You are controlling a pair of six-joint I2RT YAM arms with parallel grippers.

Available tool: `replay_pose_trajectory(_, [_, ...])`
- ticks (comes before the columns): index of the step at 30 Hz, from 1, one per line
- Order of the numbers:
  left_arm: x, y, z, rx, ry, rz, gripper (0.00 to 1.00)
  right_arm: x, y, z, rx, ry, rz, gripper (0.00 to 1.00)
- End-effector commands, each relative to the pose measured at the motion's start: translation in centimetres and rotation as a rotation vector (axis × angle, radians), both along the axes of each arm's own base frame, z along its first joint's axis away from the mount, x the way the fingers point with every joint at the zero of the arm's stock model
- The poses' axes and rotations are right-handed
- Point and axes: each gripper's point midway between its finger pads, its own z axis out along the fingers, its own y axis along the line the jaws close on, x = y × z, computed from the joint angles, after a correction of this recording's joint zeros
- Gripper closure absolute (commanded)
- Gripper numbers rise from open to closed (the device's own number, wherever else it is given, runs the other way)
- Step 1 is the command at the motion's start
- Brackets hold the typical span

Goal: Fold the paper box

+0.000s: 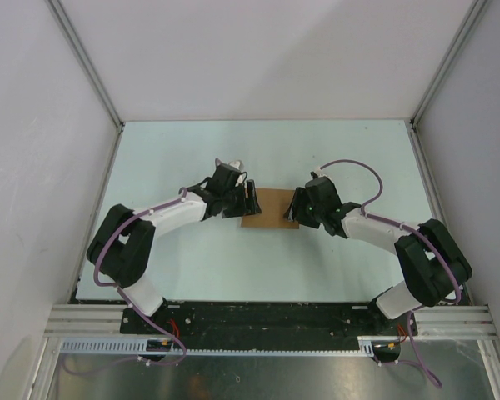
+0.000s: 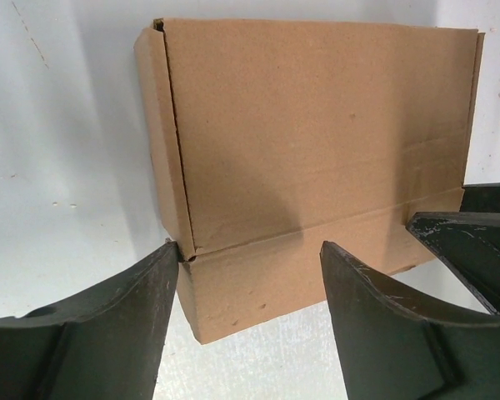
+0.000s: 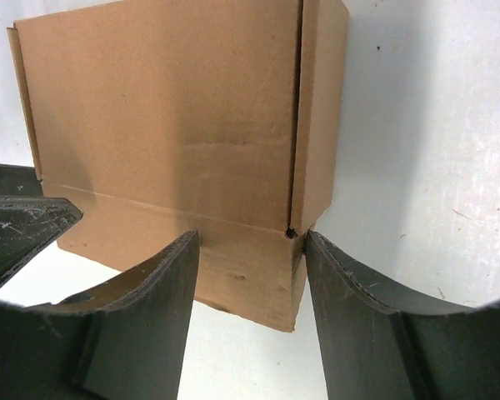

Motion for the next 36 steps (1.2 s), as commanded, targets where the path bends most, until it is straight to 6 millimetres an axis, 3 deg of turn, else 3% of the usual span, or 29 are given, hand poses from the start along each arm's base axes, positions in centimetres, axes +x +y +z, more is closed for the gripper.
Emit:
replay_pose_trajectory(1, [-0.7, -1.2, 0.8, -0.057, 0.002, -0.021, 0.27, 0.3, 0.6, 0.3, 0.026, -0.017, 0.013, 0.42])
replay_pose_trajectory(8, [-1.0, -0.3, 0.5, -0.033, -0.002, -0.003, 0.1, 0.4, 0.4, 0.2, 0.024, -0.015, 0.016, 0.42])
replay_pose_trajectory(16, [-2.3, 0.5, 0.1, -0.03, 0.028, 0.004, 0.08, 0.3, 0.3, 0.3, 0.023, -0.014, 0.024, 0.42])
replay_pose_trajectory(20, [-2.5, 0.5, 0.3, -0.037, 0.03, 0.003, 0.1, 0.4, 0.1, 0.3, 0.026, -0.01, 0.021, 0.42])
replay_pose_trajectory(26, [-2.7, 0.0, 0.4, -0.06, 0.051, 0.002, 0.22, 0.5, 0.2, 0.4, 0.032, -0.012, 0.02, 0.42])
replay_pose_trajectory(36, [-2.5, -0.1, 0.0, -0.051, 0.055, -0.004, 0.33, 0.5, 0.4, 0.1, 0.037, -0.005, 0.022, 0.42])
